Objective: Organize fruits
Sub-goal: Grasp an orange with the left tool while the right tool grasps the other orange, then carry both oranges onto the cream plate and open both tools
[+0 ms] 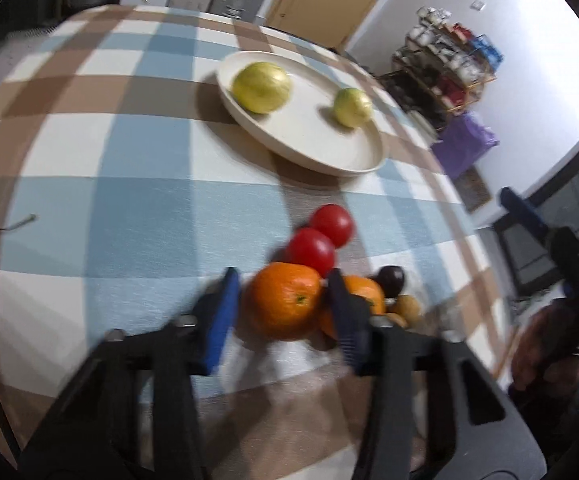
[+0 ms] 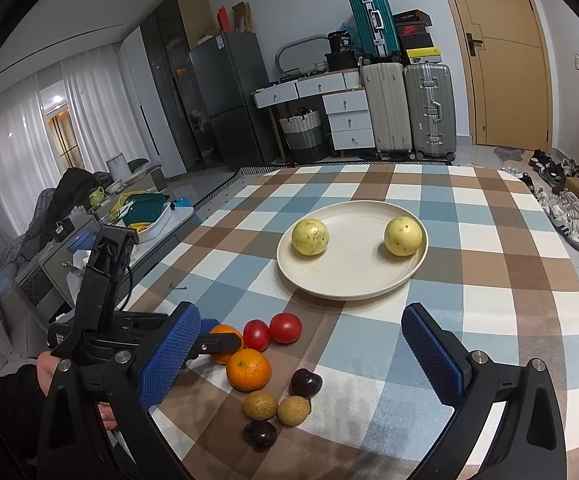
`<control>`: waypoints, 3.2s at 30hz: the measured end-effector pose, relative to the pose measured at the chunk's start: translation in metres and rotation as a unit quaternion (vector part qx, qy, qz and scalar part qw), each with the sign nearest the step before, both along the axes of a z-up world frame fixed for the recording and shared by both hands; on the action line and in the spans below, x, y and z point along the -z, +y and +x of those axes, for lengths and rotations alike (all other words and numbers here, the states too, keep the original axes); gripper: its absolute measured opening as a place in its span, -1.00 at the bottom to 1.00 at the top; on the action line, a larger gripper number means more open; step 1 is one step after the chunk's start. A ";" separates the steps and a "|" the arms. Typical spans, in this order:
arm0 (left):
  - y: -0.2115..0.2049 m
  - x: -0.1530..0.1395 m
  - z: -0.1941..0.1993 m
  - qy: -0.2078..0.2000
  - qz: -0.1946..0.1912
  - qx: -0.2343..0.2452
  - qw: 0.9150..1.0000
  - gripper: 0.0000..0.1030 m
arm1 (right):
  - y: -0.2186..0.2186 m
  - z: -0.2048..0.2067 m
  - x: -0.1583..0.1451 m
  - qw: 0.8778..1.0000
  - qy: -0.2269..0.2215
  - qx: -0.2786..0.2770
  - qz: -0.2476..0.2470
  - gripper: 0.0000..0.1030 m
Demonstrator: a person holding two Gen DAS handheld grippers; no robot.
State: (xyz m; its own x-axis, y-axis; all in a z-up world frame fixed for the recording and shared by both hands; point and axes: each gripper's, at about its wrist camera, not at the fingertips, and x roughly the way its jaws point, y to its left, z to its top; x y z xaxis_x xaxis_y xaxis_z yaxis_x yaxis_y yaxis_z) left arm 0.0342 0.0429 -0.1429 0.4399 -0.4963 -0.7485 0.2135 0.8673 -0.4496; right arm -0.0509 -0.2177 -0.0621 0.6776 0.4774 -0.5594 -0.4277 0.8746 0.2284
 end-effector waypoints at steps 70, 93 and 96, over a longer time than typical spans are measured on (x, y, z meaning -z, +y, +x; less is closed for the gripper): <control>0.061 -0.063 -0.033 -0.058 0.004 -0.054 0.997 -0.30 | 0.078 0.020 0.071 0.985 0.089 -0.123 -0.078 -0.21; -0.016 -0.094 0.041 -0.084 0.036 0.015 0.996 -0.30 | 0.023 0.069 0.016 0.997 0.055 -0.062 0.005 -0.21; -0.024 -0.095 0.056 -0.084 0.038 0.020 0.996 -0.30 | 0.017 0.078 0.011 0.997 0.052 -0.056 0.011 -0.21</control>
